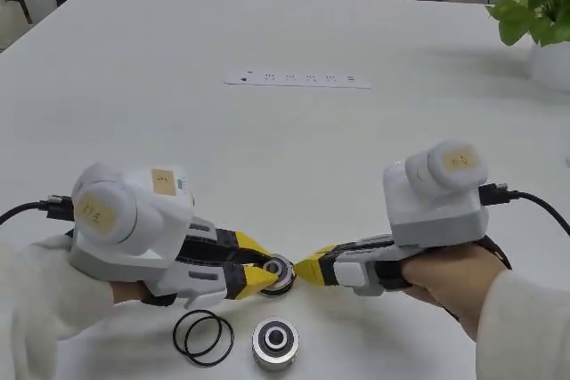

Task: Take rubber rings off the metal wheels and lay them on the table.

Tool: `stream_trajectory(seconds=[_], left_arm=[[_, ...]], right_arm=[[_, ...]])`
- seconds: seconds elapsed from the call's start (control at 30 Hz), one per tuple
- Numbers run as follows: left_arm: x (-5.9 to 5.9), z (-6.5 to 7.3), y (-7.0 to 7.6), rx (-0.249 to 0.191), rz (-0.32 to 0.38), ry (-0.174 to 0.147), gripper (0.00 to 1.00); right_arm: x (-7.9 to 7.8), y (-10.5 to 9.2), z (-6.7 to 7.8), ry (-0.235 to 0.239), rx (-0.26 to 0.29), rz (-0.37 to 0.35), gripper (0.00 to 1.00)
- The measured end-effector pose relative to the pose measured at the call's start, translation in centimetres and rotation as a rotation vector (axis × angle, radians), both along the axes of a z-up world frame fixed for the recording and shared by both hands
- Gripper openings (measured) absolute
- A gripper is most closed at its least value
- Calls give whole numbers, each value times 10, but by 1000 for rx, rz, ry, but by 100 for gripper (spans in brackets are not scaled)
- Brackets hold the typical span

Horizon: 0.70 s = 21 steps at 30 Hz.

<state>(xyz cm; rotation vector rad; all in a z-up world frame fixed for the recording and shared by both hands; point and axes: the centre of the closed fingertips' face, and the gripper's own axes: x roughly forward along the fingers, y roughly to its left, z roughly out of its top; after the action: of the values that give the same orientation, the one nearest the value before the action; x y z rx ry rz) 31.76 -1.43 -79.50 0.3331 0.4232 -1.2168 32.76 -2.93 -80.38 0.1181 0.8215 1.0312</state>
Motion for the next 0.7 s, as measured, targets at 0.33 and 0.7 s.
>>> stream_trajectory(seconds=[0.33, 0.7], left_arm=[[-1, 0, -2, -1, -6, -4, 13], [-2, 0, -2, 1, -7, -6, 13]], right_arm=[[-1, 3, 5, 131, 89, -75, 0], [-5, 7, 8, 162, 119, -87, 0]])
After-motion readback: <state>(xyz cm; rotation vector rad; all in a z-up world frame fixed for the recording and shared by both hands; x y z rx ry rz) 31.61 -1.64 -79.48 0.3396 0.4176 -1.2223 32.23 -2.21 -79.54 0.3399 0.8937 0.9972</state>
